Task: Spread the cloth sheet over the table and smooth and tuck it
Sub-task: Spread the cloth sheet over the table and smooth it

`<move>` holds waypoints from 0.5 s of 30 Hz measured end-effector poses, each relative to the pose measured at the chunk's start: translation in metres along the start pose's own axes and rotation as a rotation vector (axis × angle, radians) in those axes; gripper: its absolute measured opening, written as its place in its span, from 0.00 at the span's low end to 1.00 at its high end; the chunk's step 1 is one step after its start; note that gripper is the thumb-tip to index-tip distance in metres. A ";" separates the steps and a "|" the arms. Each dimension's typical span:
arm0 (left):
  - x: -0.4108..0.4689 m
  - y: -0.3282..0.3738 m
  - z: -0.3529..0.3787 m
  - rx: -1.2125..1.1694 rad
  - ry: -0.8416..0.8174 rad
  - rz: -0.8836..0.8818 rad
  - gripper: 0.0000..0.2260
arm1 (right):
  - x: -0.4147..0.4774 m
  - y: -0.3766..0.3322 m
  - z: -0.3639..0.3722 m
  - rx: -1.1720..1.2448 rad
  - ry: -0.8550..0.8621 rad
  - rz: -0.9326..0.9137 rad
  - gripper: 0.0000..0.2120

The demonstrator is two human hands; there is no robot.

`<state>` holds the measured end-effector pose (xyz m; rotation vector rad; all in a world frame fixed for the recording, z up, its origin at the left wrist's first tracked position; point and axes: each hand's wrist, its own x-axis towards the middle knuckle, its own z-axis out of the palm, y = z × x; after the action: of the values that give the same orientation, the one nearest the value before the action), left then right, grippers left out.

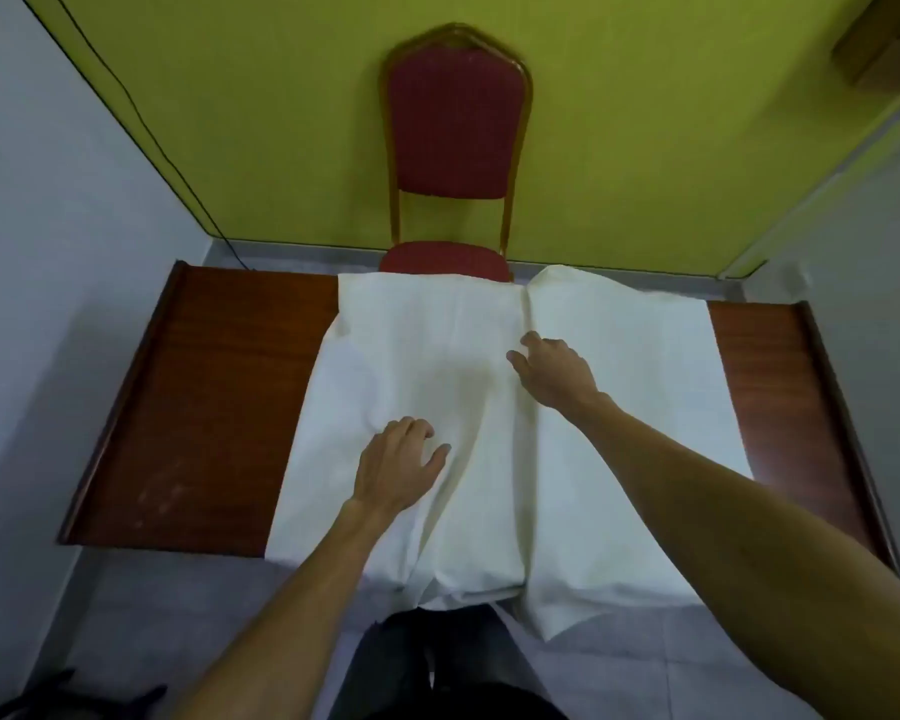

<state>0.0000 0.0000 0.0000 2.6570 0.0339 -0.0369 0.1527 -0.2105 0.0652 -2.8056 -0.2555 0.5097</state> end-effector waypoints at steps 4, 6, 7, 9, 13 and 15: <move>-0.009 0.000 0.015 0.029 0.036 -0.014 0.17 | 0.011 -0.006 0.007 0.034 0.020 0.002 0.21; -0.016 0.004 0.027 0.040 0.054 -0.006 0.16 | 0.018 -0.007 0.014 0.043 0.023 -0.007 0.20; -0.019 0.006 0.031 0.034 0.067 -0.008 0.16 | 0.022 -0.007 0.018 0.051 0.028 -0.015 0.20; -0.023 0.010 0.041 0.026 0.069 -0.041 0.16 | 0.029 -0.007 0.025 0.065 0.028 -0.024 0.19; -0.030 0.019 0.061 0.086 -0.065 -0.138 0.18 | 0.039 -0.005 0.040 0.094 0.001 -0.017 0.19; -0.034 0.023 0.066 0.171 -0.110 -0.114 0.16 | 0.043 -0.002 0.047 0.090 -0.010 -0.015 0.19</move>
<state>-0.0344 -0.0519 -0.0468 2.8167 0.1522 -0.2330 0.1744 -0.1882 0.0097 -2.7126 -0.2485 0.5192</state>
